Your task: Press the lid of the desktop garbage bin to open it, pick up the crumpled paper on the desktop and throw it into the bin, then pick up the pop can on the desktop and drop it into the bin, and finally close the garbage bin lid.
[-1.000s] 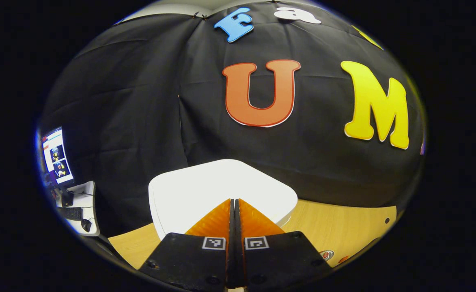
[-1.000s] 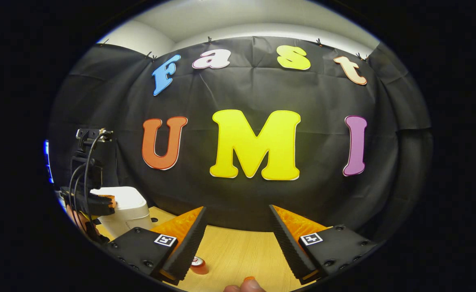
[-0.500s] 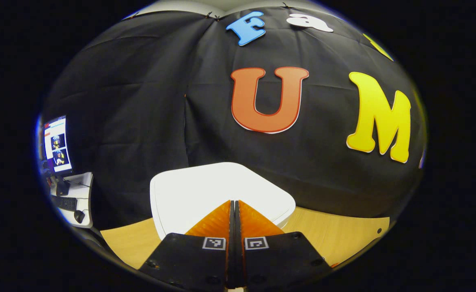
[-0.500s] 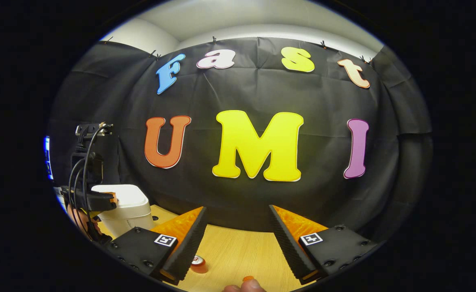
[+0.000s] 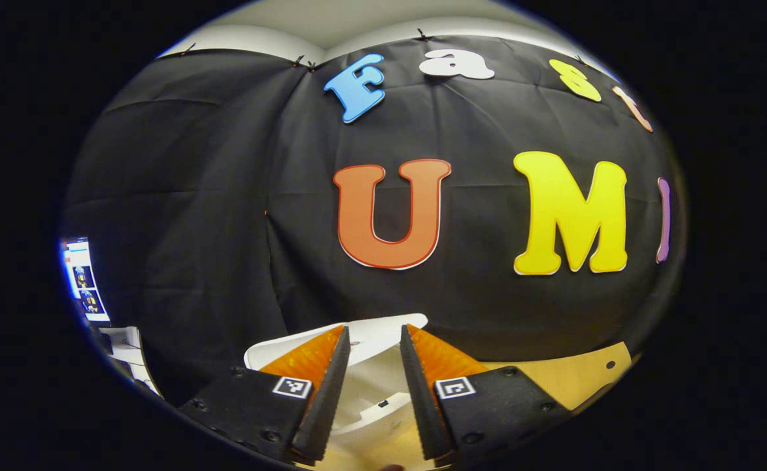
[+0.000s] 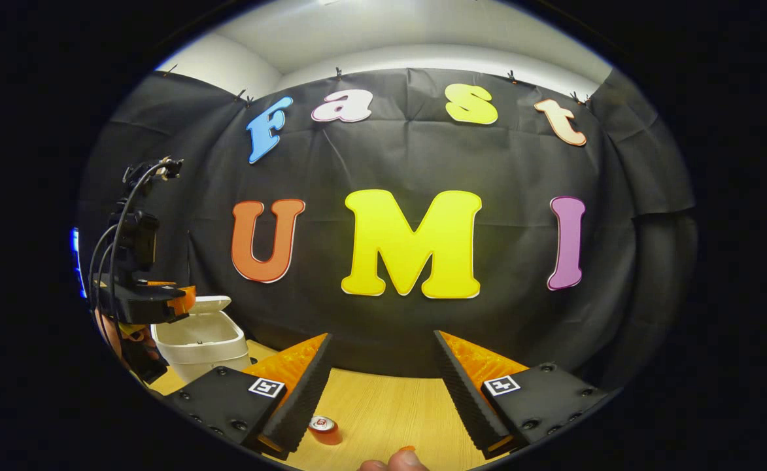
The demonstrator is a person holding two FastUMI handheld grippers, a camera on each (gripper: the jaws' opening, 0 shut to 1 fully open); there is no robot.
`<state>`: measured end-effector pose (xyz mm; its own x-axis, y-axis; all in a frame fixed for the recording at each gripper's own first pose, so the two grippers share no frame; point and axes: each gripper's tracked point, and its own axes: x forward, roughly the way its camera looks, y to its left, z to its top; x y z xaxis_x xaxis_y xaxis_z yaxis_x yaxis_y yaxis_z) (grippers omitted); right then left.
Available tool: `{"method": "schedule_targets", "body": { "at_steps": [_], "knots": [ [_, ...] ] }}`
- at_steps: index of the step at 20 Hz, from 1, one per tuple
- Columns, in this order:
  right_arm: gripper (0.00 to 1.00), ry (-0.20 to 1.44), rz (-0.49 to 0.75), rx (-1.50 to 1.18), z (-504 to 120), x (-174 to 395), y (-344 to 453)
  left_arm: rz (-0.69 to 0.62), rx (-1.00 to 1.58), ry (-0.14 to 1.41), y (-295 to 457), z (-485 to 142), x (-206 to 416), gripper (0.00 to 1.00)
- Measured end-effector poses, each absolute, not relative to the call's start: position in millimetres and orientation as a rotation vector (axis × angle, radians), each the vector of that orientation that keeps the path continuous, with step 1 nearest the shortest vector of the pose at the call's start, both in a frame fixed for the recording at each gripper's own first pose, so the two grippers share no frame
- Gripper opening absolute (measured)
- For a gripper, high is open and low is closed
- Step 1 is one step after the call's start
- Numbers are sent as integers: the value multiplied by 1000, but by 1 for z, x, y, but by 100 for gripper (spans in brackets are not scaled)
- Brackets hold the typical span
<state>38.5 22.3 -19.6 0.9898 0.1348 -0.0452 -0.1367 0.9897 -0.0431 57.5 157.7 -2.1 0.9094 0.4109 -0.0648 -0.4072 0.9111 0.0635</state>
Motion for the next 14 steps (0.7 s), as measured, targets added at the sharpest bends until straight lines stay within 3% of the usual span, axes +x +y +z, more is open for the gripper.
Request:
{"method": "schedule_targets", "body": {
  "at_steps": [1, 3, 5, 14],
  "knots": [
    [94, 33, 131, -47, -17, 36, 21, 409, 46, 59, 154, 4, 56, 70],
    [94, 23, 119, -34, -13, 33, 17, 373, 39, 22, 143, 17, 54, 84],
    [94, 14, 104, -22, -10, 32, 11, 342, 45, 14, 133, 22, 51, 93],
    [94, -11, 42, 0, -2, 25, -24, 205, 25, 17, 85, 21, 37, 96]
  ]
}}
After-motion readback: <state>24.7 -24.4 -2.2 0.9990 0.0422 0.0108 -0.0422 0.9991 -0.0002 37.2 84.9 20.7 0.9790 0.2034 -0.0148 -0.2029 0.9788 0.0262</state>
